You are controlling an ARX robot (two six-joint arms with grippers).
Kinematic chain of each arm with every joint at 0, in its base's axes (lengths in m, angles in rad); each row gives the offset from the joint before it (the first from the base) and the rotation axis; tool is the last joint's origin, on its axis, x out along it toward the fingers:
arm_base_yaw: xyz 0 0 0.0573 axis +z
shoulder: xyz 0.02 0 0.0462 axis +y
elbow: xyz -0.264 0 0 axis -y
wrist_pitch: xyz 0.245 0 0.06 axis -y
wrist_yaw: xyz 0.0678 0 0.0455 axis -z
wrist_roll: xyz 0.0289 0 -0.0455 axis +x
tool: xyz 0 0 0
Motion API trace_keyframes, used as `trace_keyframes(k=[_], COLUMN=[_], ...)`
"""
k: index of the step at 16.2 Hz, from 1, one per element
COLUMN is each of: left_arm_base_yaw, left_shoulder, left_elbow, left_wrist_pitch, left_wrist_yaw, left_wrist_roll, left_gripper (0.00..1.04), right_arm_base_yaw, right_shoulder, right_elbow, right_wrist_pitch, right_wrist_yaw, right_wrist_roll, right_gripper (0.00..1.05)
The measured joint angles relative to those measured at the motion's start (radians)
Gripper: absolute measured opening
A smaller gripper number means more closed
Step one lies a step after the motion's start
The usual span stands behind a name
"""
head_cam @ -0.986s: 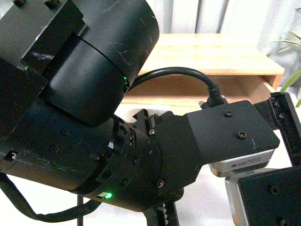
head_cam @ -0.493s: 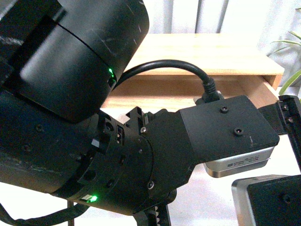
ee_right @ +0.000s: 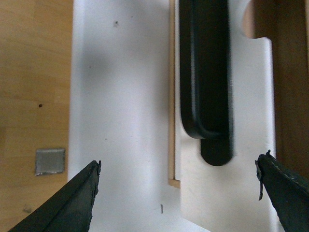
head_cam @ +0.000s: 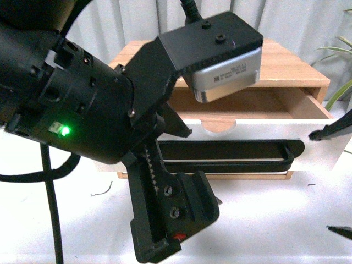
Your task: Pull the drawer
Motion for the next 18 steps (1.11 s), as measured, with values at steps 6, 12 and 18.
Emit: trace_keyframes(k=[6, 12, 18], left_arm_base_yaw=[0.051, 0.278, 0.562], left_shoulder=[-0.067, -0.199, -0.392], left_elbow=[0.0, -0.079, -0.23], left_wrist_pitch=[0.015, 0.422, 0.478], left_wrist_yaw=[0.089, 0.02, -0.192], left_wrist_roll=[-0.091, -0.579, -0.901], left_gripper=[0.98, 0.98, 0.98], right_arm_base_yaw=[-0.067, -0.158, -0.24], right_shoulder=[-0.04, -0.043, -0.249], right_elbow=[0.064, 0.058, -0.08], right_wrist_pitch=[0.028, 0.55, 0.528], right_wrist_yaw=[-0.103, 0.084, 0.33], right_wrist_roll=[0.074, 0.859, 1.57], right_gripper=[0.98, 0.98, 0.98])
